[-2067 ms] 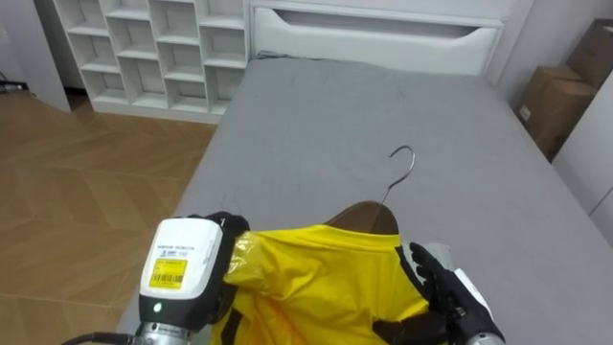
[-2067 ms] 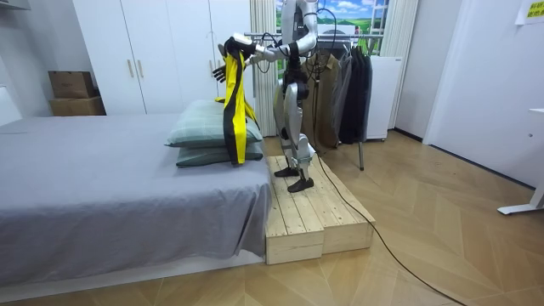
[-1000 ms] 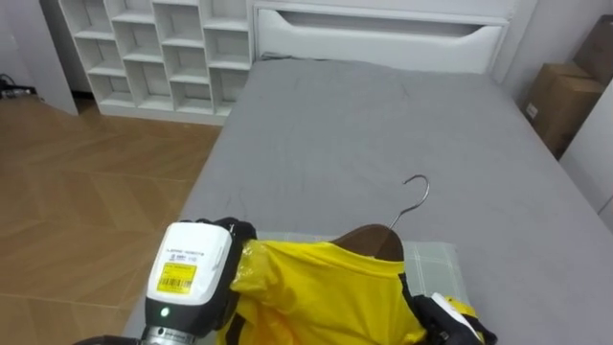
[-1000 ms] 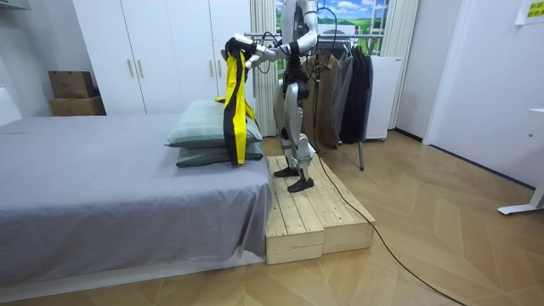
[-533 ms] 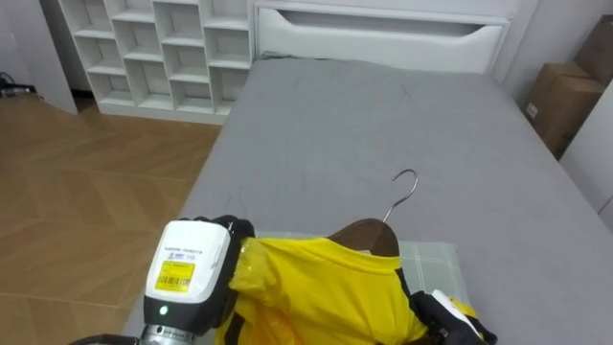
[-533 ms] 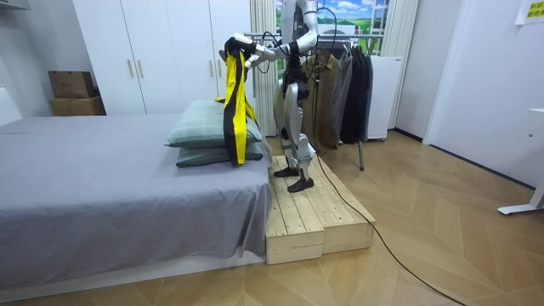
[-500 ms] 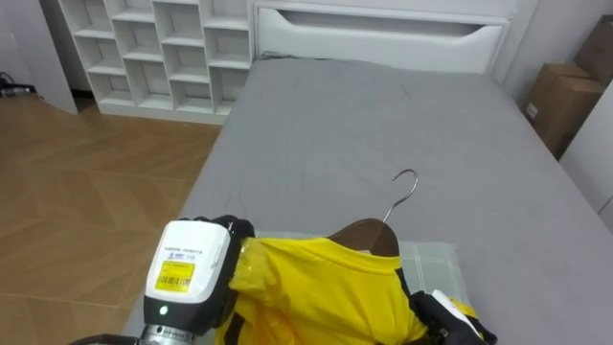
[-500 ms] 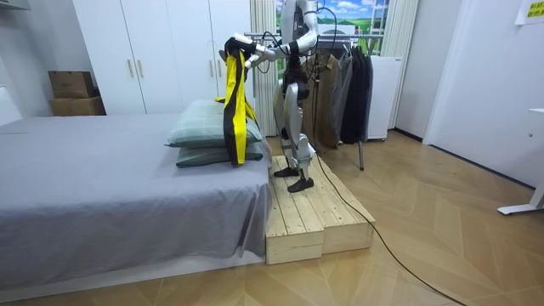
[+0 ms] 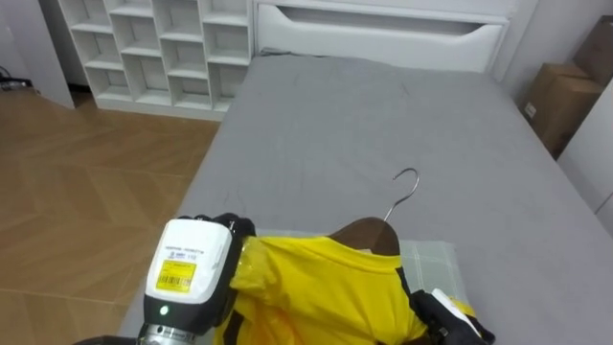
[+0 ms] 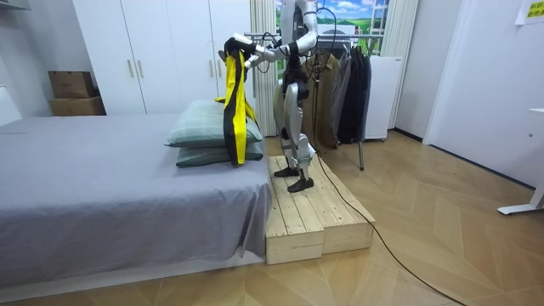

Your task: Hang clothes

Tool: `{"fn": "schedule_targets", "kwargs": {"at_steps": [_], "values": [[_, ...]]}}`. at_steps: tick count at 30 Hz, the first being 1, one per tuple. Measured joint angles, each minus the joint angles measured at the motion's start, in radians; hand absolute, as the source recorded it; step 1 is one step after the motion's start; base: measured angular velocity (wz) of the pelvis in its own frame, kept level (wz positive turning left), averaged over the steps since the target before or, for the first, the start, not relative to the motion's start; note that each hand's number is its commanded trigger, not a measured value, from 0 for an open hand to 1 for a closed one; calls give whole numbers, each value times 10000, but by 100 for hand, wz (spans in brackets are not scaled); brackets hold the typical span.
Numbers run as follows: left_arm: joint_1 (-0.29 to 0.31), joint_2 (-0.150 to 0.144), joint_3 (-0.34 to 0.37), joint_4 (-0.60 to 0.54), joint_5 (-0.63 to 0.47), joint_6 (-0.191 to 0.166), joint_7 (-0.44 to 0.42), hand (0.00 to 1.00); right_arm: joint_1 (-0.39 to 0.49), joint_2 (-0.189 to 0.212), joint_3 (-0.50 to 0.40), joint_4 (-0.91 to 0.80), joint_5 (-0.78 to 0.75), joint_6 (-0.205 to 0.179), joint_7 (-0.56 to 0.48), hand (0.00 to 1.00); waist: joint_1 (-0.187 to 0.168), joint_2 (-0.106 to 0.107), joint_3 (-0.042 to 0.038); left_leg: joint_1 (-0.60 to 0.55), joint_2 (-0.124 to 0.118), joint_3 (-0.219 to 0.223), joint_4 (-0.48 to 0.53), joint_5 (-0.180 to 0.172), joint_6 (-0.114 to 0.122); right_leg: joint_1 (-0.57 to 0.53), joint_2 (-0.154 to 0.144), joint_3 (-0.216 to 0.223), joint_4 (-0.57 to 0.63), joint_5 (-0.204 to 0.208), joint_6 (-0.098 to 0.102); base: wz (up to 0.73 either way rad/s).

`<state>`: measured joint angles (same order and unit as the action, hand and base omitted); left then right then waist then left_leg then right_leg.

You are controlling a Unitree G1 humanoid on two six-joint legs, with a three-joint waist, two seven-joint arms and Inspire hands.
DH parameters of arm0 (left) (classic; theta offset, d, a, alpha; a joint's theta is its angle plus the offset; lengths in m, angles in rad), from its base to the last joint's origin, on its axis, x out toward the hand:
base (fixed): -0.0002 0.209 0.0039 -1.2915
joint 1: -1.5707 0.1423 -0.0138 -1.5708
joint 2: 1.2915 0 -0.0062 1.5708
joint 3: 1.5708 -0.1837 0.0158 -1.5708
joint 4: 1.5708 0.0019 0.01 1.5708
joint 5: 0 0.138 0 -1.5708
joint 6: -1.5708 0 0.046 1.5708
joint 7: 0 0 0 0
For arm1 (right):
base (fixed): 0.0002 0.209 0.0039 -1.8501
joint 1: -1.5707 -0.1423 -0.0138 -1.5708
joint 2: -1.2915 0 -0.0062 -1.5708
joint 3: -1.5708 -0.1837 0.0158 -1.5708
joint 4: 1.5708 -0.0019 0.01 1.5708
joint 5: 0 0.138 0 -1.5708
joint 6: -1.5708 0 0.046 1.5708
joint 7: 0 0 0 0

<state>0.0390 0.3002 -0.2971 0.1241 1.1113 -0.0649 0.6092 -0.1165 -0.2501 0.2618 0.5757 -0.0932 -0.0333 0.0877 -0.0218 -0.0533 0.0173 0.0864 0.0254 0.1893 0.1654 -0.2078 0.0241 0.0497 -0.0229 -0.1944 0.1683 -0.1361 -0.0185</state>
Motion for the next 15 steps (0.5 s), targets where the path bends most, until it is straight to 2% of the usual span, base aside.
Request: {"fn": "schedule_targets", "kwargs": {"at_steps": [10,12,15], "values": [[-107,-164,-63,1,-212,-8,-14,0,-17,115,-3,-33,-30,-4,20,100,-5,-27,-35,-23,-1,-12,14,0,0,1,-13,-34,0,2,2,0],[-108,-165,-198,0,-209,-33,-14,0,-17,138,-3,-33,-32,-3,19,100,-4,-57,-96,-6,-1,-24,22,1,1,22,-15,-45,2,2,2,0],[-106,-165,-326,0,-186,-101,-16,0,-17,143,-3,-33,-26,-3,15,100,-2,-93,-121,77,-2,-25,17,1,1,98,-15,-35,4,2,2,0]]}}
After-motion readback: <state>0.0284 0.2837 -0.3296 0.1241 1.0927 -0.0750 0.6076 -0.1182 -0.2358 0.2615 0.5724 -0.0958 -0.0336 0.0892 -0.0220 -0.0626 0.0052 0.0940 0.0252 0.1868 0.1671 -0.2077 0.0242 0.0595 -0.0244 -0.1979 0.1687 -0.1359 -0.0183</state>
